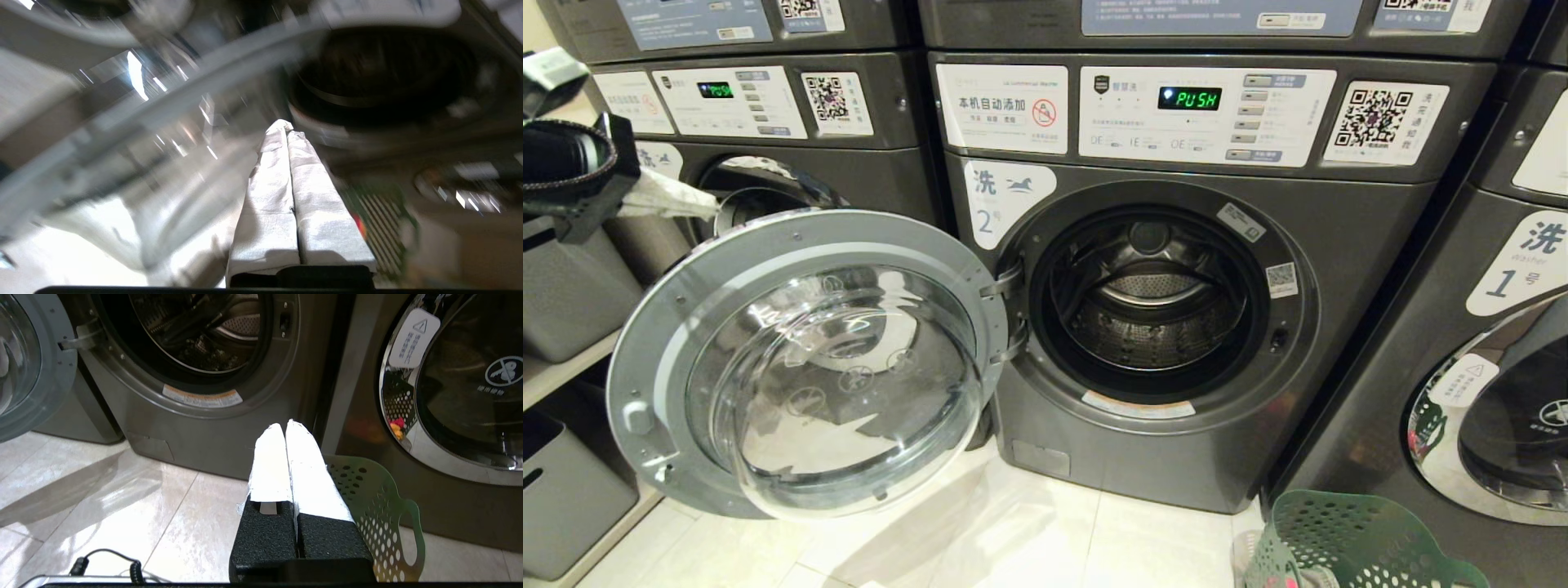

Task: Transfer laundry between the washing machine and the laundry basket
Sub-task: Close the washing machine door with the left hand

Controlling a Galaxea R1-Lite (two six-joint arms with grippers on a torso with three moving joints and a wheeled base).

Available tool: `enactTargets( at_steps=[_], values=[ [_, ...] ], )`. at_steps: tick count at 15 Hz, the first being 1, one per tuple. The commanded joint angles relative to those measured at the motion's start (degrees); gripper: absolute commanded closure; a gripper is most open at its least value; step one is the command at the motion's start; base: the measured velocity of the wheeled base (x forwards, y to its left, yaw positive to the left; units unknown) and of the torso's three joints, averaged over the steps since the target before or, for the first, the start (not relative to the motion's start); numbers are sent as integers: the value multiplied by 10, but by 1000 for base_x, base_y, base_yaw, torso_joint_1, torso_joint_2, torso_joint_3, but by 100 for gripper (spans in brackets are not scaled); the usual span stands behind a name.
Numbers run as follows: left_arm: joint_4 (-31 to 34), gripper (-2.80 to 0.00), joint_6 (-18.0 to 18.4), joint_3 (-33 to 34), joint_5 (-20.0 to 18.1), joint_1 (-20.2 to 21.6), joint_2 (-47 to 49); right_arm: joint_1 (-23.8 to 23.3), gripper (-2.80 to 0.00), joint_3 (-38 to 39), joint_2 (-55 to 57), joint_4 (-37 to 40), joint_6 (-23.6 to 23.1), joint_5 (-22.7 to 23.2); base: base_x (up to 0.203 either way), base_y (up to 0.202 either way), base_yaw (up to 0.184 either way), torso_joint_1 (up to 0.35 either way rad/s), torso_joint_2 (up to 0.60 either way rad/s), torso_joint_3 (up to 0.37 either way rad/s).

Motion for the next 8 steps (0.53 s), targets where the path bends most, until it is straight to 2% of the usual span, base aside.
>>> enactTargets(
  at_steps=[1,2,4,6,8],
  values=[
    [-232,0,-1,0,83,33,72,0,0,5,0,-9,0,0,0,0,0,0,0,0],
    [-311,0,-1,0,127,42,109,0,0,5,0,-9,0,0,0,0,0,0,0,0],
    [-406,0,0,0,180,52,177,0,0,5,0,-9,0,0,0,0,0,0,0,0],
    [-480,0,6,0,203,56,231,0,0,5,0,-10,2,-1,0,0,0,0,0,0],
    [-533,0,19,0,208,55,266,1,0,5,0,-10,2,-1,0,0,0,0,0,0]
  ],
)
